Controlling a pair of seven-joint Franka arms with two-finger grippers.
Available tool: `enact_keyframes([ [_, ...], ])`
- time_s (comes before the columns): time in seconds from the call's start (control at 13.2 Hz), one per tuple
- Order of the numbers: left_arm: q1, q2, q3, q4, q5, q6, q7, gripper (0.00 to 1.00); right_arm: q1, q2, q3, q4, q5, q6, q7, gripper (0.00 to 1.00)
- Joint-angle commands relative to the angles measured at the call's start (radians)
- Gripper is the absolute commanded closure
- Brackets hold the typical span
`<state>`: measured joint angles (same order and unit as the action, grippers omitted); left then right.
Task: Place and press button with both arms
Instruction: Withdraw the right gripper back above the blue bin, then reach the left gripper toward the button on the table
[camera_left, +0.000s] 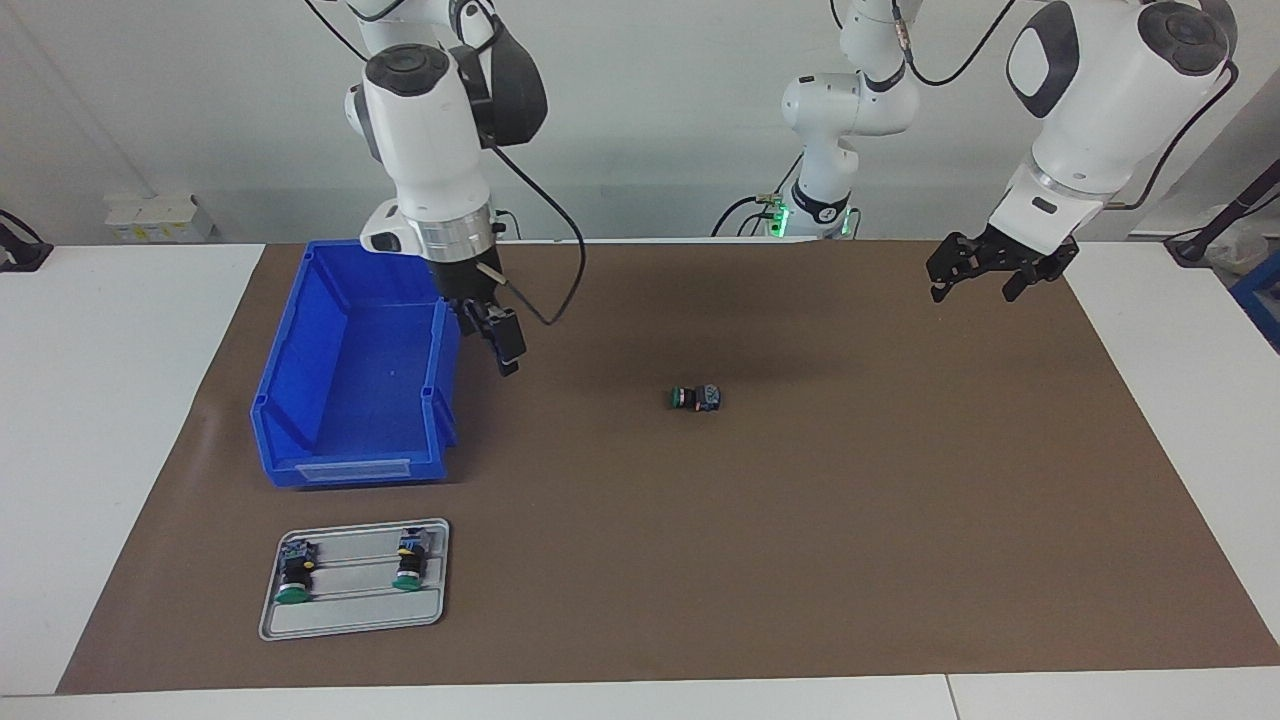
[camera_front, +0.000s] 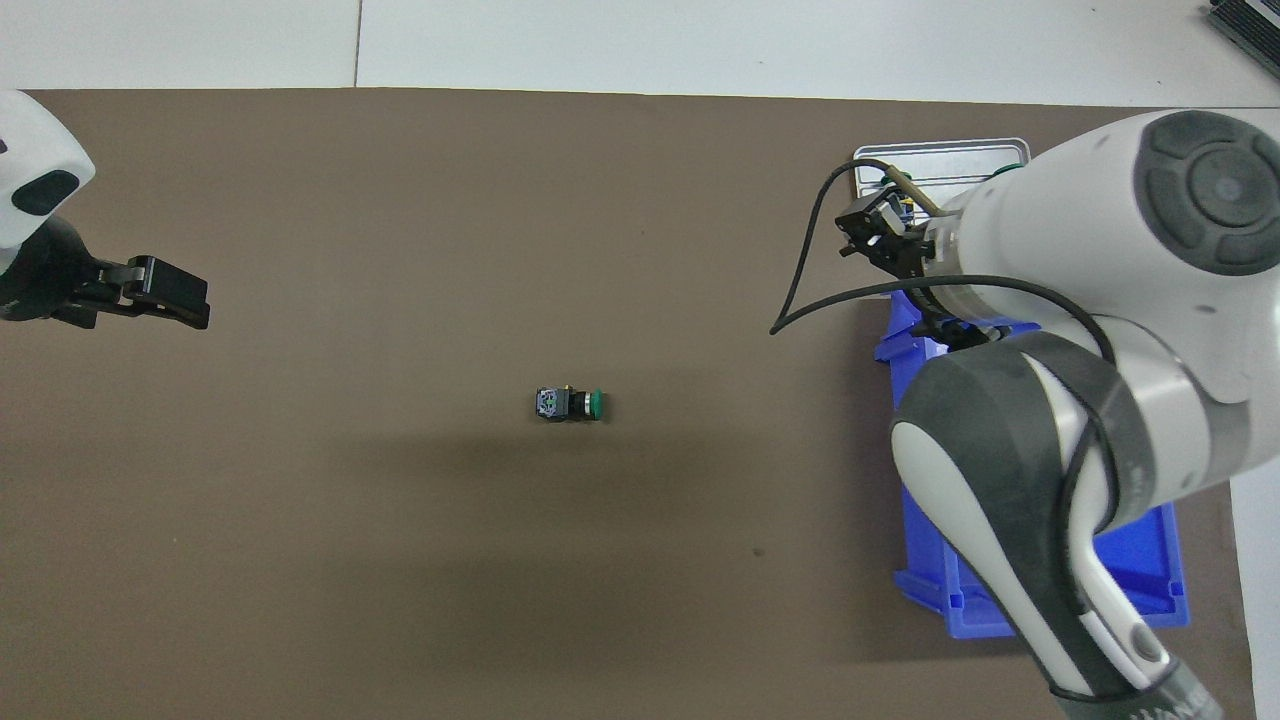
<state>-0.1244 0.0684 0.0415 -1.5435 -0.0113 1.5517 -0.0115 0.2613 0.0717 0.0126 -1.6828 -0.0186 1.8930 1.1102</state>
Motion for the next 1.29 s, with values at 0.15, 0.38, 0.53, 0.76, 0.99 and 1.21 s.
enact_keyframes([
  [0.15,0.012,-0.024,-0.008,-0.026,0.001,-0.005,0.011,0.0,-0.121,-0.096,0.009,-0.048,0.022,-0.072,-0.371,0.0],
  [0.38,0.012,-0.024,-0.008,-0.026,0.001,-0.005,0.016,0.0,-0.184,-0.089,0.007,0.0,0.034,-0.144,-0.658,0.0],
  [0.53,-0.001,-0.024,-0.011,-0.026,0.001,-0.005,0.012,0.0,-0.204,-0.087,0.003,0.024,0.028,-0.195,-0.791,0.0],
  [0.76,-0.006,-0.03,-0.02,-0.021,-0.001,-0.002,0.015,0.0,-0.217,-0.069,0.001,0.101,0.011,-0.28,-0.877,0.0],
  [0.99,-0.006,-0.03,-0.022,-0.023,-0.002,0.002,0.007,0.0,-0.246,-0.076,0.001,0.091,0.016,-0.298,-0.918,0.0],
  [1.21,-0.024,-0.032,-0.025,-0.026,-0.004,0.039,0.051,0.0,-0.255,-0.084,0.0,0.074,0.016,-0.302,-0.966,0.0],
])
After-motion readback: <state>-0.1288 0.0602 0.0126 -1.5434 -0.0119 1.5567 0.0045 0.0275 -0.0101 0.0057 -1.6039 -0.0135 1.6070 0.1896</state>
